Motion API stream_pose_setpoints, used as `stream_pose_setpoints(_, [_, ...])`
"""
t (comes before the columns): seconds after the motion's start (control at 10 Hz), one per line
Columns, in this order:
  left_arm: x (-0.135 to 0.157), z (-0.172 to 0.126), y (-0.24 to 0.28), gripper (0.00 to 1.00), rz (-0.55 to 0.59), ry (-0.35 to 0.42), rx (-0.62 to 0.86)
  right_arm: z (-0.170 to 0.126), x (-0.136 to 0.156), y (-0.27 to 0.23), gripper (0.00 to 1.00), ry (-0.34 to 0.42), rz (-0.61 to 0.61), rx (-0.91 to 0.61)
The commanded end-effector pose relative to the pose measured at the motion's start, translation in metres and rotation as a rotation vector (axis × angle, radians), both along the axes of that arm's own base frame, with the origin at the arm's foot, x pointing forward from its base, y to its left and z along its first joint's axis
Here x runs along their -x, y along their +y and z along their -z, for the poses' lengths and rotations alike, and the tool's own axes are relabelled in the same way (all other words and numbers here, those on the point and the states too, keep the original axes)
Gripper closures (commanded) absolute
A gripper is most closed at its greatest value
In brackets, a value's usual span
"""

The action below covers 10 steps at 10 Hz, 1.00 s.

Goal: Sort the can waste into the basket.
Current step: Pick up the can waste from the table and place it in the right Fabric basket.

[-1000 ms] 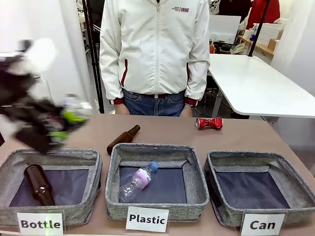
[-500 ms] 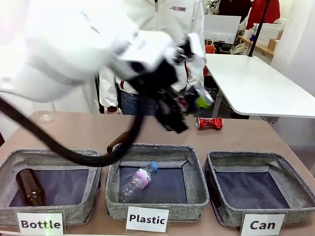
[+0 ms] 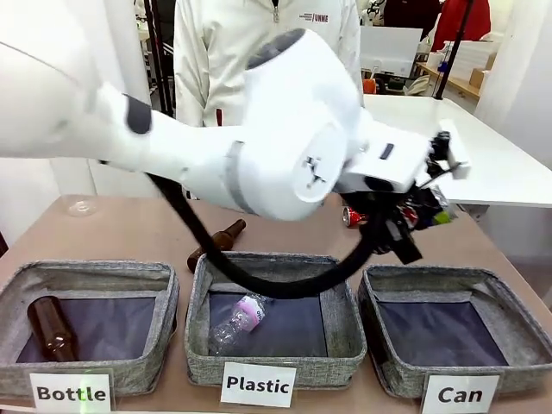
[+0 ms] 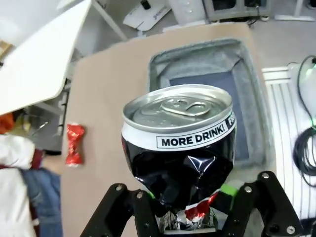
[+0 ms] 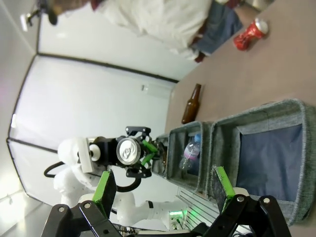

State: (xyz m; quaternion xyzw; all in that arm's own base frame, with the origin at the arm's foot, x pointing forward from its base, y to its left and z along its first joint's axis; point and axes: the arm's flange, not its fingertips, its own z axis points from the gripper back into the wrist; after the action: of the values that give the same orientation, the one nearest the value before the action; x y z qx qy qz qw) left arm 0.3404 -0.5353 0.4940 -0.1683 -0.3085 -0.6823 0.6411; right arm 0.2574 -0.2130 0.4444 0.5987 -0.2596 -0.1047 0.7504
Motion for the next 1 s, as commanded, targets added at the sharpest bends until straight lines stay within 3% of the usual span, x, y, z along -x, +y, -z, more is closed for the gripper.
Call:
stream_pose_setpoints(0.0, [0.001, 0.003, -0.048, 1.0, 0.042, 0.026, -0.015, -0.002, 0.027, -0.047, 0.0, 0.061, 0.097, 0.012])
stream_pose_setpoints(0.4, [0.013, 0.035, -0.102, 1.0, 0.119, -0.036, -0.005, 0.017, 0.083, -0.106, 0.0, 0.185, 0.179, -0.04])
stream_pose_setpoints(0.7, [0.014, 0.061, -0.125, 1.0, 0.176, -0.019, -0.024, 0.029, 0.096, -0.116, 0.0, 0.142, 0.226, -0.113])
stream_pose_setpoints(0.8, [0.013, 0.065, -0.13, 1.0, 0.169, -0.029, -0.037, 0.031, 0.093, -0.11, 0.0, 0.179, 0.222, -0.035])
stream_pose_setpoints(0.9, [0.011, 0.066, -0.132, 0.68, 0.17, -0.027, -0.055, 0.031, 0.093, -0.11, 0.0, 0.179, 0.222, -0.035])
